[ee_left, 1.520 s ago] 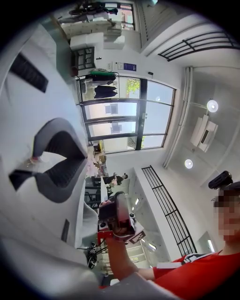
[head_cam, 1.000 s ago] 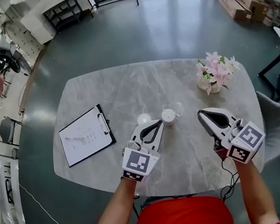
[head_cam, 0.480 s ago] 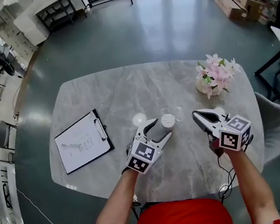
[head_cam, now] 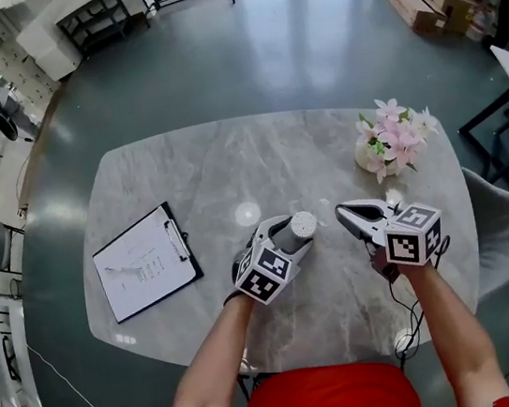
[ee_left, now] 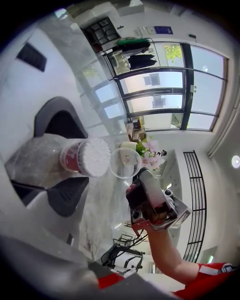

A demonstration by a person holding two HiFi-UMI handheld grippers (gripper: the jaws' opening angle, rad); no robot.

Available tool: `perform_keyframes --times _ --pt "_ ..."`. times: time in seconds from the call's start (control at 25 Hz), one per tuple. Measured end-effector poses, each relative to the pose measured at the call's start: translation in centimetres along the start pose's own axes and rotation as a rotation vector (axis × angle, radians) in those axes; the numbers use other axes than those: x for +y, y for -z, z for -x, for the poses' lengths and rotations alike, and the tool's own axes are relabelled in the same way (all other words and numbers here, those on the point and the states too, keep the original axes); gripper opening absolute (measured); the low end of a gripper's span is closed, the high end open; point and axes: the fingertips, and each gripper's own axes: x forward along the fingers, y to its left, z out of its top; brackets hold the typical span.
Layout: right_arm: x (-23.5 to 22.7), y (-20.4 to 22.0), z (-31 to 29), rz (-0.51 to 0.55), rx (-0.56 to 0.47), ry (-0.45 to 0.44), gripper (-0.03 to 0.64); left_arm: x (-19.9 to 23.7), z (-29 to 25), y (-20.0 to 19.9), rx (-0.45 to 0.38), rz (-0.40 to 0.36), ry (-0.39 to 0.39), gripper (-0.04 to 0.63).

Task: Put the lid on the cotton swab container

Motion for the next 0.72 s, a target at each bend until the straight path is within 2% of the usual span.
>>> perform_keyframes --times 0.24,0.4,0.6,0.72 --pt "2.3 -0.8 -1.6 0.049 0.033 -0.067 0.005 -0.1 -0.2 -0.1 -0.003 -0.010 0.012 0.276" --pt "4.0 0.0 -3.3 0.100 0.101 -0.109 0.005 -0.4 -0.5 0.2 0.003 -0.018 0.024 0.276" --pt "5.2 2.8 -5.3 0.207 0.246 -0.099 0.005 -0.4 -0.7 0.1 -0.003 -0.017 0.030 0.275" --pt "5.5 3.9 -5.9 0.250 0.295 -0.081 0.007 -0.4 -0.7 0.0 -0.010 -0.020 0.030 0.276"
